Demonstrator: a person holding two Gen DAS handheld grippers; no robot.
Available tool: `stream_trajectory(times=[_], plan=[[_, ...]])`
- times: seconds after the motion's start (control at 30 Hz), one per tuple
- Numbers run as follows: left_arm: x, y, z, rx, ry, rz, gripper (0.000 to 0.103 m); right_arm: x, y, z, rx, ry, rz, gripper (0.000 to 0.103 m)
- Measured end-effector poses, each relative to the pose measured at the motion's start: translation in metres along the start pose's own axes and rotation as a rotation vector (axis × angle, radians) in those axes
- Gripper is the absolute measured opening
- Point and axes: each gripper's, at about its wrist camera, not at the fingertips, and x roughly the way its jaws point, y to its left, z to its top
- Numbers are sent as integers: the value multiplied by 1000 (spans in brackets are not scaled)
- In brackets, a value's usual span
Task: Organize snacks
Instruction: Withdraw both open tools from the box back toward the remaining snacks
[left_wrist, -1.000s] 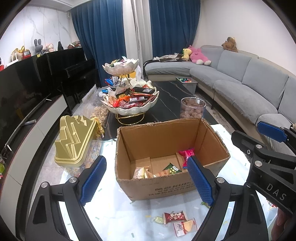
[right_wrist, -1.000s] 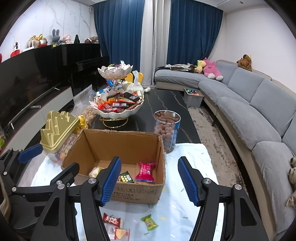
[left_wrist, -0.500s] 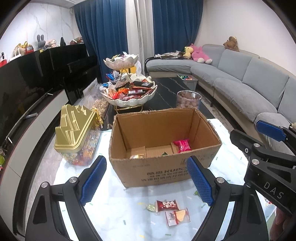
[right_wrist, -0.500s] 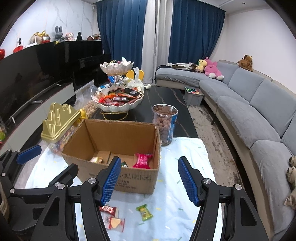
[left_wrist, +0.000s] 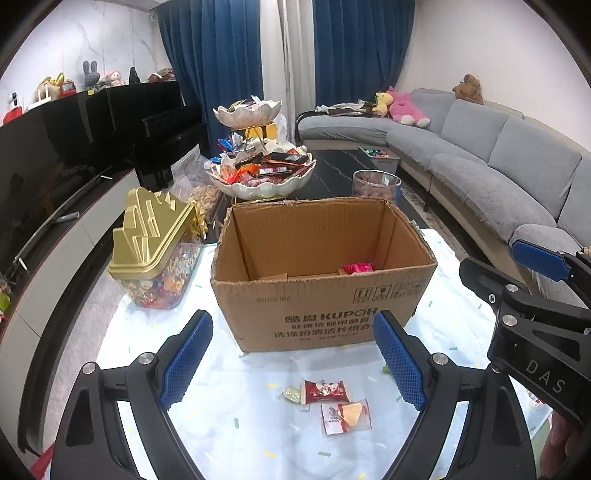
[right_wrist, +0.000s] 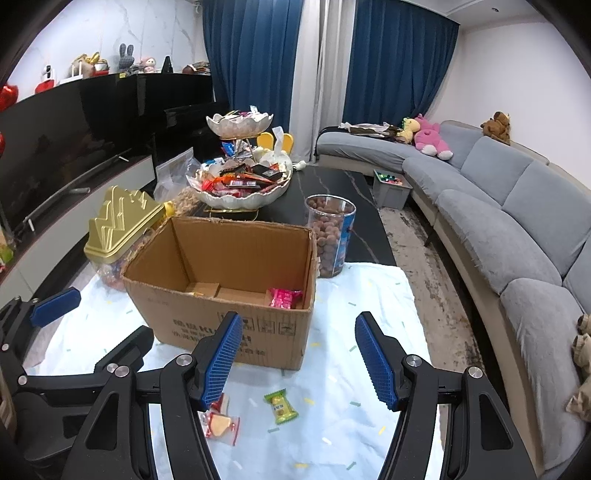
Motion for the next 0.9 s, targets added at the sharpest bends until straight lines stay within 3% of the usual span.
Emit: stream_trajectory(times=[0.9], plan=[[12, -16, -68, -89, 25, 5, 89, 23, -3, -55, -97, 27, 72, 64]])
